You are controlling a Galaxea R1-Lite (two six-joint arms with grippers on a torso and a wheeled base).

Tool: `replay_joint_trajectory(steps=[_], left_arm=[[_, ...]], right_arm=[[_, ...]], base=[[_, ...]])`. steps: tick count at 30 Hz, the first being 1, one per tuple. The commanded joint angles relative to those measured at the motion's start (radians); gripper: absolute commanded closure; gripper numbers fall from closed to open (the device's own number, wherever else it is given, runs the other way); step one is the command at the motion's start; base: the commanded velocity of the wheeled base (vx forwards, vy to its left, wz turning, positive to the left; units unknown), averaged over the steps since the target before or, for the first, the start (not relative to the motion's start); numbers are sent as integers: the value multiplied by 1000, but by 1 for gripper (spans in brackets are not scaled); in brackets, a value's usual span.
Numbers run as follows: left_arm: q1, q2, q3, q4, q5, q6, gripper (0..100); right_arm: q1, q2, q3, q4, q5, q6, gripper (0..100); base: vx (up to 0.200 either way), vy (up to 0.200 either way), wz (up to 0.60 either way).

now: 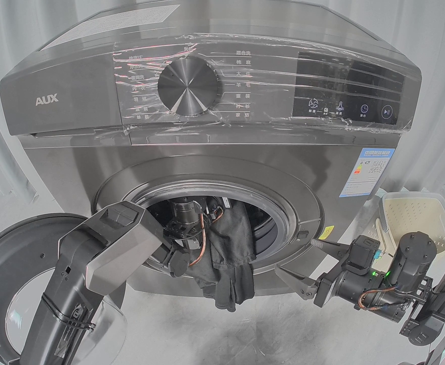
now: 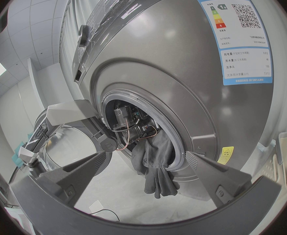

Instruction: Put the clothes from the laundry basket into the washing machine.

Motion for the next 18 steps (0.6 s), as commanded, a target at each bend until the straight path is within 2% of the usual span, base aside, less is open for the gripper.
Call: replay_joint_trajectory(steps=[1, 2, 6, 8, 10, 11, 18], left_arm=[[-1, 5, 2, -6, 0, 0, 100], [0, 1, 8, -9, 2, 0, 0], [0, -41, 42, 1, 14, 3, 0], [-8, -115, 160, 37, 11, 6, 0], [-11, -139, 196, 53, 5, 5, 0], [-35, -190, 275, 85, -18, 3, 0], [-54, -257, 384, 160, -60, 17, 0]], right_arm=[[-1, 3, 0, -1, 0, 0, 0], [-1, 3, 0, -1, 0, 0, 0], [1, 2, 0, -1, 0, -1, 0], [-1, 3, 6, -1, 0, 0, 0], [-2, 5, 8, -1, 0, 0, 0], [-8, 12, 6, -1, 2, -1, 0], [-2, 25, 1, -1, 2, 0, 0]], base=[[0, 0, 0], [0, 0, 0], [0, 0, 0], [0, 0, 0], [0, 0, 0], [0, 0, 0], [0, 0, 0]])
